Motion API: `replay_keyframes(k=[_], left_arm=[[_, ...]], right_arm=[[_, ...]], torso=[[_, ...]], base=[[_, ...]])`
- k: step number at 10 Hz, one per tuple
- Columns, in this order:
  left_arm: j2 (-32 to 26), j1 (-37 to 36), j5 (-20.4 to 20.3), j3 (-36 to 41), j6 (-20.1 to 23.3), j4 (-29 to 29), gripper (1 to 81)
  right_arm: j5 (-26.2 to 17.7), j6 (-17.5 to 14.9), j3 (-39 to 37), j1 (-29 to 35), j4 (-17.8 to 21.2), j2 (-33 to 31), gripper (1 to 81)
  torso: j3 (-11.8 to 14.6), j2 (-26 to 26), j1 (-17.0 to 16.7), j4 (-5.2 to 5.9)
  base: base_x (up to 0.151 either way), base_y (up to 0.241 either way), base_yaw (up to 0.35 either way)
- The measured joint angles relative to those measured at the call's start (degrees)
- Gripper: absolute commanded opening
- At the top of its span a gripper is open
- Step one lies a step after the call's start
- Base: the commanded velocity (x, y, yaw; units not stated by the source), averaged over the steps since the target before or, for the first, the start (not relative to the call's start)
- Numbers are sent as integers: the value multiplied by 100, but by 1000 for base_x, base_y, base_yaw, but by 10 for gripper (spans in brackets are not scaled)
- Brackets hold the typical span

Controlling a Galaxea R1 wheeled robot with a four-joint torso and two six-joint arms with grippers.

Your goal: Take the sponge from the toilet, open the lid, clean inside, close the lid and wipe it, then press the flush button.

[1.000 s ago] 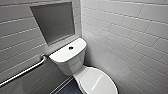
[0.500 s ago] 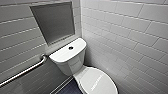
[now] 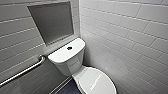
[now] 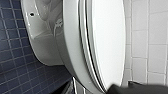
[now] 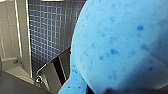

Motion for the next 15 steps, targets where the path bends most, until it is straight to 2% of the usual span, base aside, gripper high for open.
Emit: replay_keyframes(k=[2,3,5,8,9,10,15], left_arm=[[105,-15,2,-55,-28,0,811],[238,-39,11,-111,-33,0,811],[436,-57,22,-391,-39,-1,811],[681,-171,83,-617,-80,-20,811],[675,-286,69,-596,-234,-17,811],[645,-364,33,-596,-356,-17,811],[806,-367,-258,-577,-405,-17,811]], right_arm=[[-11,0,-35,-22,-13,37,10],[-13,0,-35,-35,-22,67,10],[-5,0,-44,-2,-33,91,10],[-9,-2,-66,13,-38,96,10],[11,0,-63,67,-38,96,10],[20,0,-63,94,-38,107,10],[33,1,-63,91,-38,116,10]], torso=[[0,0,0,-273],[0,0,0,-325],[-22,0,0,-321],[-300,2,4,-321],[-341,0,2,-321],[-339,2,4,-321],[-336,0,4,-321]], base=[[0,0,0],[0,0,0],[0,0,0],[0,0,0],[0,0,0],[0,0,0],[0,0,0]])
